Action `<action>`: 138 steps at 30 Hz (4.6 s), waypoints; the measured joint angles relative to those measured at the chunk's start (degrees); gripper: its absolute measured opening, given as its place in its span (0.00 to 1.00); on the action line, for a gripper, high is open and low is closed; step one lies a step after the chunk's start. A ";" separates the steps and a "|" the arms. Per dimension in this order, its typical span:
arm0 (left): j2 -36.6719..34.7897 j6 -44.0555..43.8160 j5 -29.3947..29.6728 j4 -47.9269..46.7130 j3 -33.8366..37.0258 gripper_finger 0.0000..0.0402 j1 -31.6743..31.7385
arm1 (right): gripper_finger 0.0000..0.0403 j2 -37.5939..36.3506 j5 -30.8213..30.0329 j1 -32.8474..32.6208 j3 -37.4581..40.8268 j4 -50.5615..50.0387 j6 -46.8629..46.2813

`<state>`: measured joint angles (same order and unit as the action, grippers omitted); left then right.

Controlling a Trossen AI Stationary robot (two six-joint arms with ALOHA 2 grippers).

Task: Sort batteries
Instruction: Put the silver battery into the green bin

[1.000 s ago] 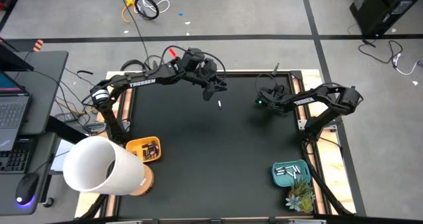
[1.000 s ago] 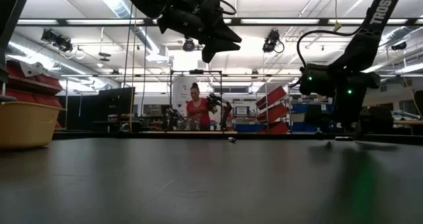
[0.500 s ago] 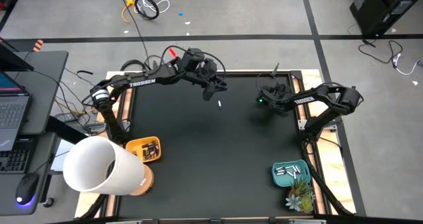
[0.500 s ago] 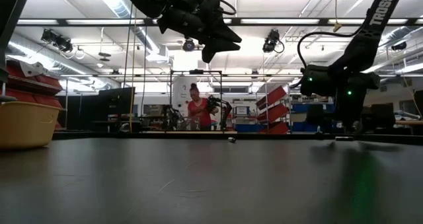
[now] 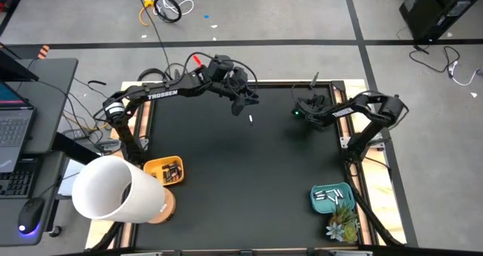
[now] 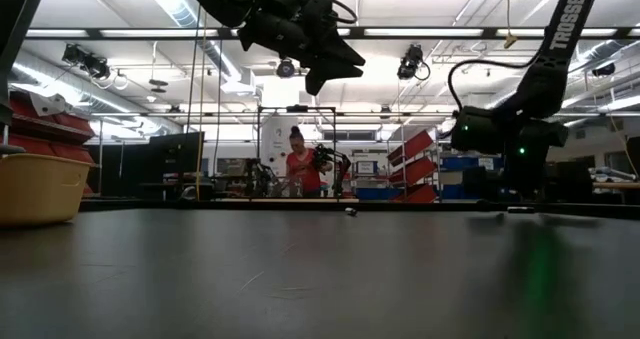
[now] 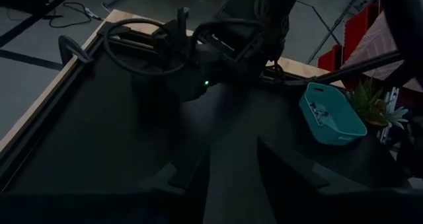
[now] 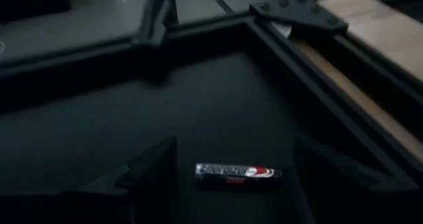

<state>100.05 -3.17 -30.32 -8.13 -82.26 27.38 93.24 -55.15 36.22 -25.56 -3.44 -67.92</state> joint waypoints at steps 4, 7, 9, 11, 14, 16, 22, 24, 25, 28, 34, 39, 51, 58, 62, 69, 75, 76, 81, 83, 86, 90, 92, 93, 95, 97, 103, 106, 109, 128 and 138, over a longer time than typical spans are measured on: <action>0.00 0.47 0.04 -0.42 0.00 0.35 0.00 | 0.70 4.27 0.02 0.32 -0.01 4.20 0.16; 0.00 1.24 0.04 -0.46 0.00 0.35 0.00 | 0.69 5.35 -1.26 -0.49 -0.04 4.31 -2.30; 0.00 1.26 0.04 -0.50 0.00 0.35 0.00 | 0.69 5.61 -1.58 -0.69 -0.04 4.17 -2.92; 0.00 1.26 0.04 -0.53 0.00 0.35 0.00 | 0.67 5.72 -1.60 -0.69 -0.04 4.12 -3.74; 0.00 1.25 0.02 -0.55 0.02 0.35 0.00 | 0.64 5.76 -1.58 -0.65 -0.04 3.96 -4.23; 0.00 1.24 0.02 -0.55 0.00 0.35 0.00 | 0.61 5.61 -1.29 -0.49 -0.02 3.80 -4.32; 0.00 1.24 0.02 -0.57 0.02 0.35 0.00 | 0.46 5.55 -0.99 -0.39 0.00 3.49 -4.87; 0.00 1.24 0.02 -0.58 0.02 0.35 0.00 | 0.44 5.55 -0.92 -0.37 0.00 3.56 -5.00; 0.00 1.22 0.01 -0.58 0.02 0.35 0.00 | 0.44 5.55 -0.92 -0.37 0.00 3.55 -5.14; 0.00 1.23 0.00 -0.58 0.01 0.35 0.00 | 0.44 5.55 -0.92 -0.37 0.00 3.52 -5.38; 0.00 1.22 0.00 -0.58 0.02 0.35 0.00 | 0.44 5.61 -0.92 -0.37 0.00 3.52 -5.49; 0.00 1.22 0.00 -0.58 0.00 0.35 0.00 | 0.44 5.61 -0.92 -0.37 0.02 3.52 -5.55; 0.00 1.20 -0.02 -0.58 0.02 0.35 0.00 | 0.44 4.95 0.11 -0.30 0.07 3.43 -3.94; 0.00 1.00 -0.02 -0.58 0.02 0.35 0.00 | 0.44 4.28 0.54 -1.37 0.07 2.99 -3.61; 0.00 1.04 0.04 -0.58 0.01 0.35 0.00 | 0.44 1.58 2.32 -2.50 0.13 0.86 -3.45; 0.00 1.02 0.24 -0.58 0.01 0.35 0.00 | 0.44 -4.02 3.45 -2.94 0.15 -3.09 -1.17; 0.00 -0.12 0.40 -0.54 0.02 0.35 0.00 | 0.44 -9.97 6.25 -5.32 0.15 -7.16 1.19; 0.00 -0.61 0.43 -0.52 0.02 0.35 0.00 | 0.44 -11.25 7.36 -5.92 0.15 -7.79 1.87; 0.00 -4.16 0.43 -0.49 0.00 0.35 0.00 | 0.44 -18.97 14.07 -8.99 0.15 -9.51 5.57; 0.00 -5.76 0.43 -0.37 0.01 0.35 0.00 | 0.44 -22.69 16.75 -10.42 0.13 -10.10 7.05; 0.00 -7.80 0.43 -0.34 0.01 0.35 0.00 | 0.44 -28.45 21.28 -12.35 0.11 -11.87 8.75; 0.00 -10.57 0.41 -0.23 0.02 0.35 -0.09 | 0.44 -36.30 27.84 -15.02 0.07 -16.94 9.07; 0.00 -12.25 0.41 0.19 0.02 0.35 -0.18 | 0.44 -39.87 30.51 -16.71 -0.95 -21.33 9.27; 0.00 -13.00 0.41 0.47 0.02 0.35 -0.34 | 0.44 -41.45 31.73 -17.62 -1.92 -23.76 9.88; 0.00 -14.16 0.41 1.43 -0.03 0.35 -0.54 | 0.44 -44.23 34.86 -19.42 -4.55 -28.92 13.15; 0.02 -15.23 0.37 1.24 -0.81 0.35 -0.91 | 0.44 -46.19 39.15 -20.95 -7.78 -35.20 16.46; 0.02 -17.68 0.30 1.33 -3.54 0.35 -2.90 | 0.44 -47.83 50.39 -24.36 -19.15 -56.77 19.47; 0.02 -21.13 0.28 1.54 -5.11 0.35 -4.01 | 0.44 -47.83 57.65 -25.29 -23.67 -62.24 19.79; 0.02 -25.63 0.31 3.10 -6.63 0.35 -5.40 | 0.44 -47.83 68.14 -25.73 -25.74 -65.70 18.65; 0.00 -26.76 0.98 8.41 -14.16 0.35 -14.91 | 0.44 -46.92 88.27 -49.00 -19.71 -61.67 -4.51; 0.00 -25.36 0.57 8.21 -14.14 0.35 -17.70 | 0.44 -42.36 89.68 -62.80 -7.42 -40.49 -20.93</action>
<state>100.05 -28.53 -29.75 0.08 -96.40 9.68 50.88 34.53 -26.57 -32.98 -43.94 -88.85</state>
